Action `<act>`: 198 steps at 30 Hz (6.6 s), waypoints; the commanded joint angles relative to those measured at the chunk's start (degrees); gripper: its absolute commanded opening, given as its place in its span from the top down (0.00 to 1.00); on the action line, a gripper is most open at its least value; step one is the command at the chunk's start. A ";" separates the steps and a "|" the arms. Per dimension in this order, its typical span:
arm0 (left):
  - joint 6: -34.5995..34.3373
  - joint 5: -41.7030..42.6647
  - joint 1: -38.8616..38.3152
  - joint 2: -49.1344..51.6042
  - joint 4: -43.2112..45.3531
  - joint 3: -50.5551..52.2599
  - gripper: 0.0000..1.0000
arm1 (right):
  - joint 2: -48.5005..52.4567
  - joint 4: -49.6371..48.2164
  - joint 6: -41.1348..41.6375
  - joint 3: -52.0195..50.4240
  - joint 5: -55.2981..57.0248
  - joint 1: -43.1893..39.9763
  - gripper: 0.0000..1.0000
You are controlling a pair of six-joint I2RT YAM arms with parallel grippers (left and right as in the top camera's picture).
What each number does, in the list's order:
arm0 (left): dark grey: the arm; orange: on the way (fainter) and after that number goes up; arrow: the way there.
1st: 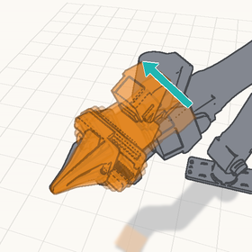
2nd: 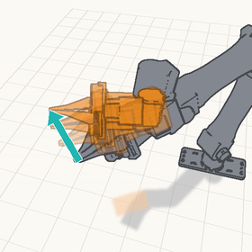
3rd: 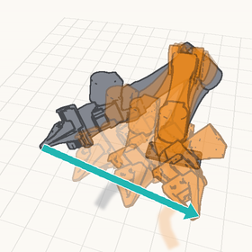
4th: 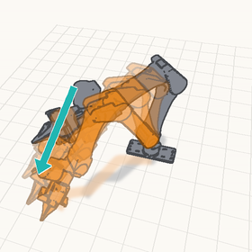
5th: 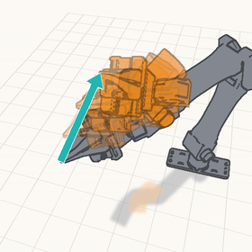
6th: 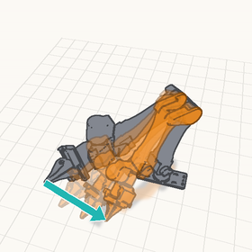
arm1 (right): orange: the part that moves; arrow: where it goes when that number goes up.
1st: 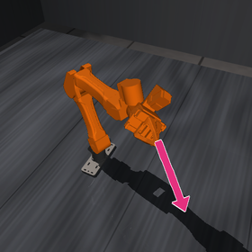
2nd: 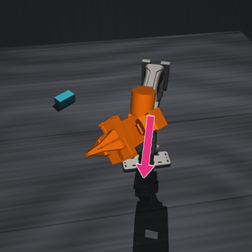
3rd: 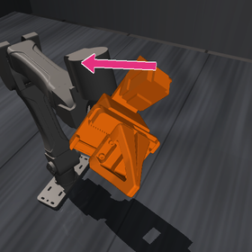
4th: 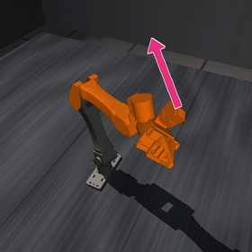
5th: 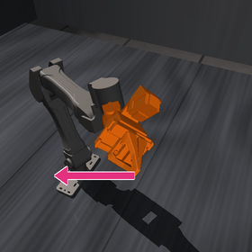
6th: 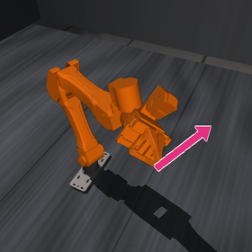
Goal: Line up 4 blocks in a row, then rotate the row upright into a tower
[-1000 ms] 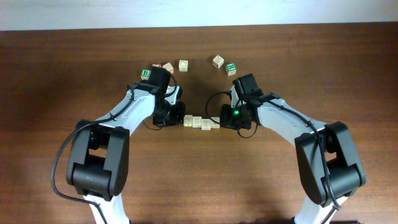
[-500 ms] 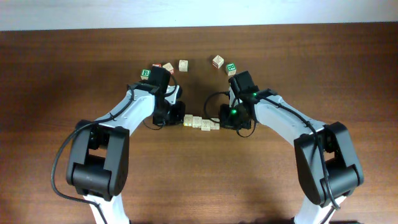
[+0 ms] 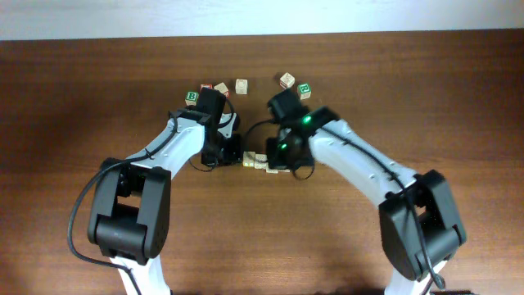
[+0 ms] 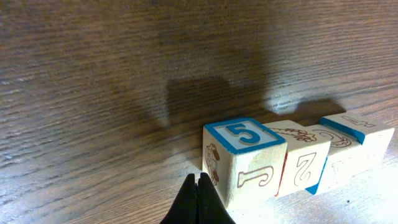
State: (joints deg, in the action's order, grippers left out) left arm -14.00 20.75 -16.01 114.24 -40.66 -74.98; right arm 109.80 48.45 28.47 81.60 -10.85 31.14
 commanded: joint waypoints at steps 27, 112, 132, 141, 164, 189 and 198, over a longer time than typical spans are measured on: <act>-0.28 -0.68 -0.24 0.42 -0.24 0.22 1.00 | 4.09 4.63 3.30 8.17 0.96 -1.20 0.96; 6.38 7.52 3.04 0.46 0.83 -0.26 1.00 | 2.25 -18.29 -4.20 -14.34 -18.49 -13.51 0.96; 4.17 3.43 0.13 0.57 1.40 -0.26 1.00 | -3.61 -22.10 -4.26 -14.29 -24.52 -13.44 0.96; 4.17 3.43 0.13 0.57 1.38 -0.26 1.00 | -3.69 -21.62 -4.22 -13.00 -23.23 -9.66 0.96; 4.17 3.41 -0.83 0.57 -0.37 -0.26 1.00 | -3.69 -25.40 -2.49 -10.27 -23.67 -3.69 0.96; -7.82 -11.87 -0.72 0.57 -3.80 -0.26 1.00 | -3.52 -25.64 -2.01 -10.27 -22.75 -1.84 0.96; -9.33 -12.31 3.89 0.57 -3.76 -0.28 1.00 | -2.51 -30.21 -1.66 -10.27 -21.24 -1.84 0.96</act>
State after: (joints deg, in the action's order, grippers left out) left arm -22.55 9.34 -13.69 114.76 -44.38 -74.98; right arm 104.84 18.35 26.94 72.42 -35.18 28.86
